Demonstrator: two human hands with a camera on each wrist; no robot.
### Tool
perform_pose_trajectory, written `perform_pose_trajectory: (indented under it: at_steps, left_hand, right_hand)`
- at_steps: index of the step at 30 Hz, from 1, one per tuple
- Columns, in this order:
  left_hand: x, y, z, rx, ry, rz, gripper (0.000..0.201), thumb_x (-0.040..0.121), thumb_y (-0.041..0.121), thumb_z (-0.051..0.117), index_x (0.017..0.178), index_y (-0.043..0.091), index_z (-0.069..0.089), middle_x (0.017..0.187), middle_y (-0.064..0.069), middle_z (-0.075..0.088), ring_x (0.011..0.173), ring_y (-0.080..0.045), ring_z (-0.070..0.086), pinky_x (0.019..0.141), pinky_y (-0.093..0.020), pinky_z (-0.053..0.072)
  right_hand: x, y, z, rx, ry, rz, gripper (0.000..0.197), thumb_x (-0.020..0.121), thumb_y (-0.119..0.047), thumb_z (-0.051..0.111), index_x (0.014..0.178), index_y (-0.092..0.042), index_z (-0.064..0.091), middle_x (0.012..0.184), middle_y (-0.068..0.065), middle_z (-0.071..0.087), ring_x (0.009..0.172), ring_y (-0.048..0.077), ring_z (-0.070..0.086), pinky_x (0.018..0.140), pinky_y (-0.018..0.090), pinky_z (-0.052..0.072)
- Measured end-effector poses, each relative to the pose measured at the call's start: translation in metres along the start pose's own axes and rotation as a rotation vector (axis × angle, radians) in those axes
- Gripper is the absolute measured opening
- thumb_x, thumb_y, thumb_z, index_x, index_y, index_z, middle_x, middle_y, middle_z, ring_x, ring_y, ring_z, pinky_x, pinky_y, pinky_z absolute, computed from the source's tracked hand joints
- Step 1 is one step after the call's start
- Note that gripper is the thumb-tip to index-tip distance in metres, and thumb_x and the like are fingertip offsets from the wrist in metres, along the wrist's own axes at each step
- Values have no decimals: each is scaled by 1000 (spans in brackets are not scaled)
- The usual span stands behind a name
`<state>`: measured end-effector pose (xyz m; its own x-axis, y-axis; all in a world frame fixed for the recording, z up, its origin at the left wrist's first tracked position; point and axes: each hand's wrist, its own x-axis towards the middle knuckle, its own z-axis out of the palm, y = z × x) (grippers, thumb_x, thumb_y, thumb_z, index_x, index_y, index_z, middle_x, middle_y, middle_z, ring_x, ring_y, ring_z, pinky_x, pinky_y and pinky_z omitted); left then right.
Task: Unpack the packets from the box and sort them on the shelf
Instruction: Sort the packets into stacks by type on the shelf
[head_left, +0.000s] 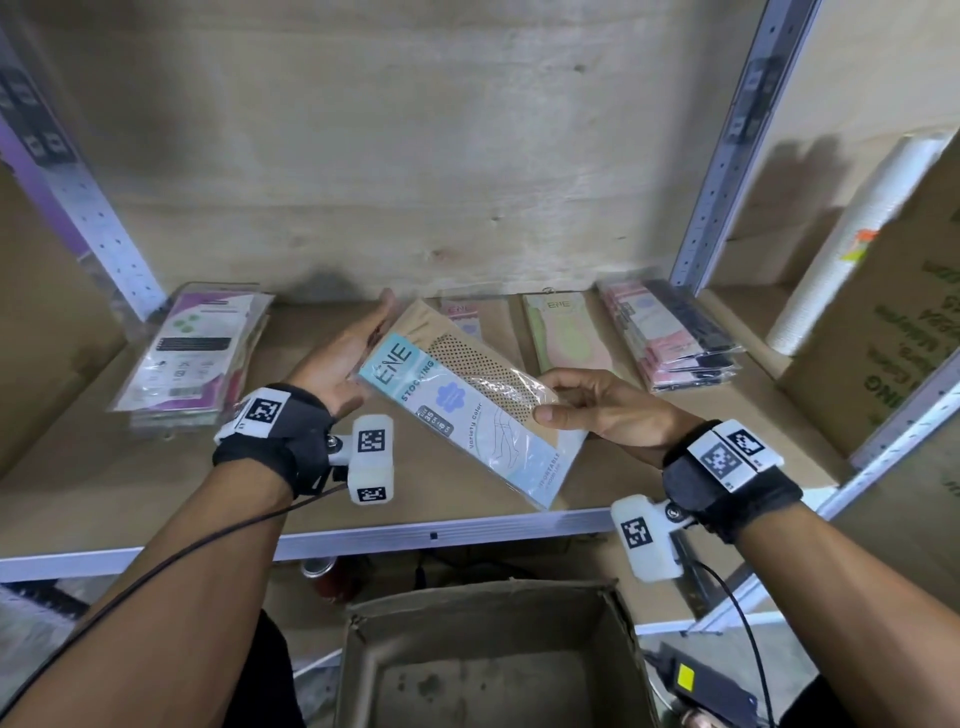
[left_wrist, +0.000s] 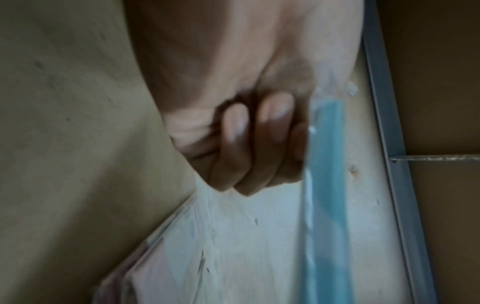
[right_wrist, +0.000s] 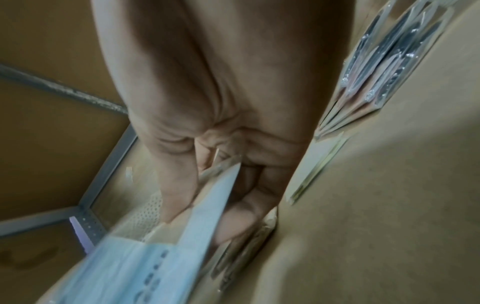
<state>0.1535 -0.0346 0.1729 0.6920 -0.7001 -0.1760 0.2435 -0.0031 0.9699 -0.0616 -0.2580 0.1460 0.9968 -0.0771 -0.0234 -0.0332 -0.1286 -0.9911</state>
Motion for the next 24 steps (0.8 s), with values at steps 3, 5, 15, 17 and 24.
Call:
perform_pose_trajectory:
  at_steps: [3,5,15,17,24]
  left_hand:
    - [-2,3,-9,-271,-15,6,66,93,72,39,103,13,66,94,-10,71,76,-20,66,68,-29,51]
    - [-1,2,-9,-320,-7,-9,79,92,78,28,105,11,68,89,-9,68,65,-16,63,57,-23,50]
    - [-14,-35,57,260,-404,-159,58,80,42,78,129,14,62,109,-17,75,89,-27,74,73,-28,62]
    - [-14,-35,57,311,-391,-138,48,82,33,75,124,12,65,103,-15,77,80,-19,73,67,-23,61]
    - [-10,-30,46,373,-407,-135,35,91,22,65,121,3,66,103,-17,76,75,-16,72,67,-21,60]
  right_hand:
    - [-2,-4,-3,60,26,-14,22,89,-3,67,110,-7,67,106,10,73,95,17,69,88,22,54]
    - [-4,-4,-5,117,96,-11,18,86,-5,69,102,-13,70,104,12,74,95,20,68,88,24,54]
    - [0,0,-5,194,287,129,33,83,-7,78,105,-8,53,106,27,69,82,26,63,71,35,51]
    - [0,4,-1,195,272,144,34,82,-7,78,102,-9,51,84,15,66,62,12,60,52,21,48]
    - [-3,3,0,148,229,240,31,83,-3,75,110,-7,60,84,0,72,64,8,60,51,22,46]
